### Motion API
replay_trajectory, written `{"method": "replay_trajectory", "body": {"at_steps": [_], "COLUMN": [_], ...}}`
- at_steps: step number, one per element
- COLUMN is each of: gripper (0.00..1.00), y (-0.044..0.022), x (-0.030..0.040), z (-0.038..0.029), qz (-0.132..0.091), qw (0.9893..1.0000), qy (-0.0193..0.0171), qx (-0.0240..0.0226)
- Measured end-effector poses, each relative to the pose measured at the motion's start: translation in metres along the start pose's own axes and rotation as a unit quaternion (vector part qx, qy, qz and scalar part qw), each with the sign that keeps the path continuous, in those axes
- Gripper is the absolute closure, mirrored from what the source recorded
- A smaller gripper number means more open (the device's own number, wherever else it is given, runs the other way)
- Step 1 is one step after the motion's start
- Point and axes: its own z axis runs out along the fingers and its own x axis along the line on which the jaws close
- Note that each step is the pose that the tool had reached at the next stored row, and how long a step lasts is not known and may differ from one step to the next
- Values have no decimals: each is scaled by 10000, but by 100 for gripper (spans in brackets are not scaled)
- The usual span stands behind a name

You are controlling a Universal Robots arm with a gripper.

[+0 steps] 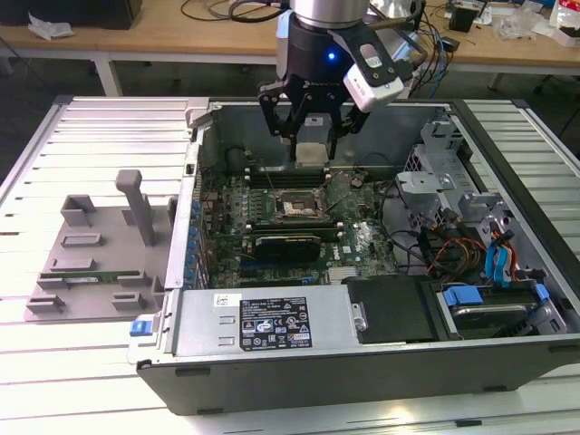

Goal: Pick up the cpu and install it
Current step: 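Pick up the cpu and move it towards the insertion slot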

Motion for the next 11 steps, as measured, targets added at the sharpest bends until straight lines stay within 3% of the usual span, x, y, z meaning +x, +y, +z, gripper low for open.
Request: {"method": "replay_trajectory", "body": {"at_steps": [5,11], "gripper": [45,45], "y": [77,79], "x": [-16,-11], "z": [98,122], "qz": [-14,-13], "qw": [10000,10000], "qy": [1,1], "qx": [-1,1]}}
